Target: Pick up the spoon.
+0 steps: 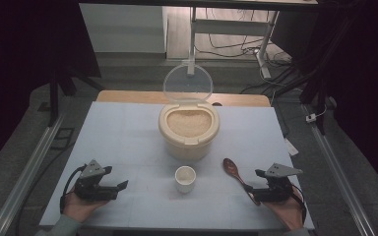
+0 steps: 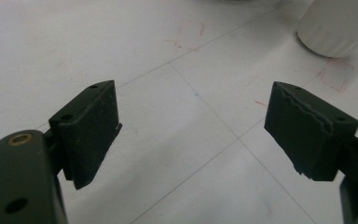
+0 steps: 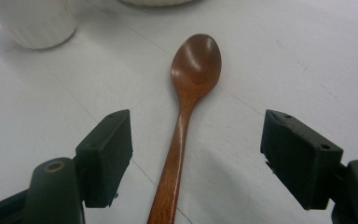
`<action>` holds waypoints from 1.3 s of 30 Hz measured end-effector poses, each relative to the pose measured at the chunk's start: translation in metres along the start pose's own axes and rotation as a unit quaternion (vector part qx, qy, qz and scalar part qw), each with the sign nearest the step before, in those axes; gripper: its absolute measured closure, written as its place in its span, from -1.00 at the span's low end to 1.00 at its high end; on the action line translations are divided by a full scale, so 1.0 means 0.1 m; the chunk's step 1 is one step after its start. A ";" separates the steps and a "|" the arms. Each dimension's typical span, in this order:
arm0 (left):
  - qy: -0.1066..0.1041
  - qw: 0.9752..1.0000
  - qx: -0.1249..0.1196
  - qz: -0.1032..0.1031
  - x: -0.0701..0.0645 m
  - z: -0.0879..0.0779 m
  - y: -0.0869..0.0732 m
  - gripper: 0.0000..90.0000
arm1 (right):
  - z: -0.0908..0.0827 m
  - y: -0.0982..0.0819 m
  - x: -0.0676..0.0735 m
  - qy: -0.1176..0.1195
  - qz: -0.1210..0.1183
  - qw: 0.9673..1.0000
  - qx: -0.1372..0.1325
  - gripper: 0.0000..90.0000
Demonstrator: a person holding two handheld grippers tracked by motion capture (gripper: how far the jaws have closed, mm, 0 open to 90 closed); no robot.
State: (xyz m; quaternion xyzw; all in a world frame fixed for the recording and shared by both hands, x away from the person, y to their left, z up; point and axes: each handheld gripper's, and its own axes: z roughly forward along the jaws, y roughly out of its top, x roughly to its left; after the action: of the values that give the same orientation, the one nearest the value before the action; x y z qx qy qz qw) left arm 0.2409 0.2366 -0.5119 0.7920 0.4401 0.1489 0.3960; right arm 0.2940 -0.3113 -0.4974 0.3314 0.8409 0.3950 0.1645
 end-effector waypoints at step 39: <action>-0.004 1.000 0.002 -0.001 0.02 0.03 0.01 -0.64 | -0.01 0.64 0.15 0.007 0.030 0.988 0.150 -0.31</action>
State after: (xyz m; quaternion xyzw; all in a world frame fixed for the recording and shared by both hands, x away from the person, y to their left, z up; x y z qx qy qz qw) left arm 0.2444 0.2360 -0.5130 0.7932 0.4392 0.1442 0.3963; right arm 0.3096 -0.2716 -0.4470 0.3745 0.8814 0.2716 0.0952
